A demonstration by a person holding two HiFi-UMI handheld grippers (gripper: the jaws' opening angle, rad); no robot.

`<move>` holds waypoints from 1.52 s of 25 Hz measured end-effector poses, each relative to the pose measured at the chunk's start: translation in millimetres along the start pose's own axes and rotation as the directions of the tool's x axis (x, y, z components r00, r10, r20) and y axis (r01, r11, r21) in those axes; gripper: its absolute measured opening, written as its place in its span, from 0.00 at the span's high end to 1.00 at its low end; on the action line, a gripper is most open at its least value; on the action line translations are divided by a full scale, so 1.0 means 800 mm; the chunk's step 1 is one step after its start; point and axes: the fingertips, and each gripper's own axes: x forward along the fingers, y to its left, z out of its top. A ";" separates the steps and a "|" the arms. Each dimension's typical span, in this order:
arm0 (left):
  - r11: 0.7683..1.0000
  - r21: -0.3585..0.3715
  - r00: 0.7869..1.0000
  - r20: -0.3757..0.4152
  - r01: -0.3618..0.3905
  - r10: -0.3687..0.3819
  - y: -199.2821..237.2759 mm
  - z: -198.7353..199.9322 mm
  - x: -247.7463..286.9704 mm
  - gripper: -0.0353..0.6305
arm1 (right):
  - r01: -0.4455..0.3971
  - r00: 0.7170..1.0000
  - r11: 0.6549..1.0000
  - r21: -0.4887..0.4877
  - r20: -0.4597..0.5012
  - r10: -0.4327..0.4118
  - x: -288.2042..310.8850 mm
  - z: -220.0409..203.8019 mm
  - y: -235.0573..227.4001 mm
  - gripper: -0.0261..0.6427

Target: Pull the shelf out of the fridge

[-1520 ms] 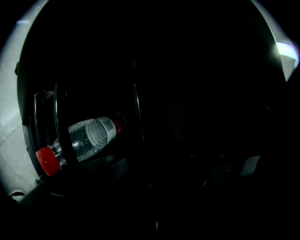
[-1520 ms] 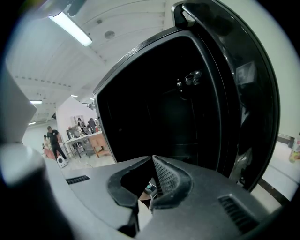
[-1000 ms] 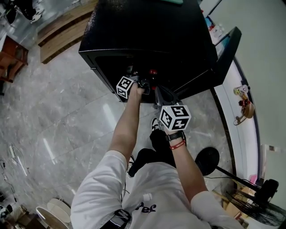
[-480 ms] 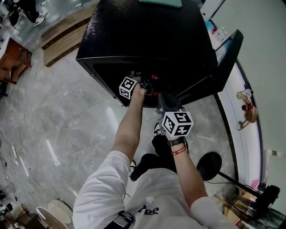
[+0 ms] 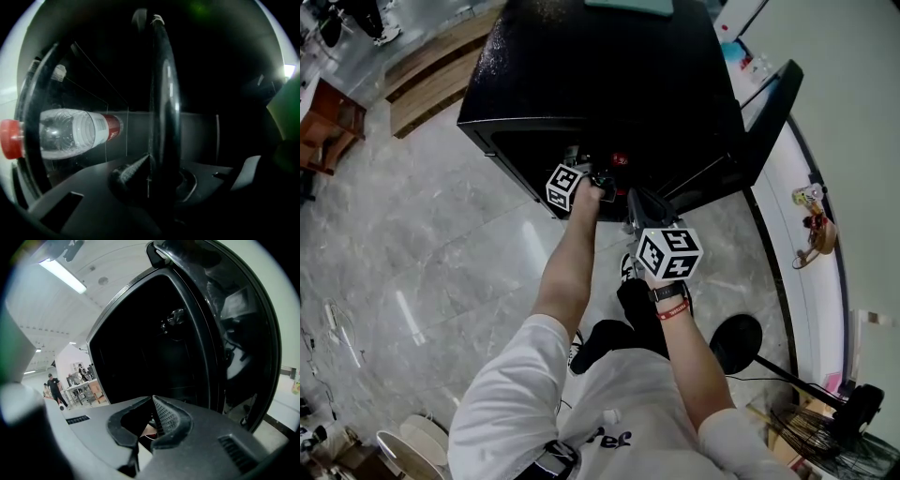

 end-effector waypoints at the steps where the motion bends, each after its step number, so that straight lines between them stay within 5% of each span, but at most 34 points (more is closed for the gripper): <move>1: 1.000 -0.001 1.000 0.001 -0.001 0.001 -0.001 0.001 -0.003 0.91 | 0.000 1.000 1.000 0.000 0.001 0.000 -0.001 0.001 0.001 0.95; 38: 0.999 0.030 1.000 -0.004 0.014 -0.014 0.008 -0.009 -0.063 0.91 | 0.027 0.999 0.997 0.071 -0.028 -0.025 -0.049 -0.023 0.010 0.95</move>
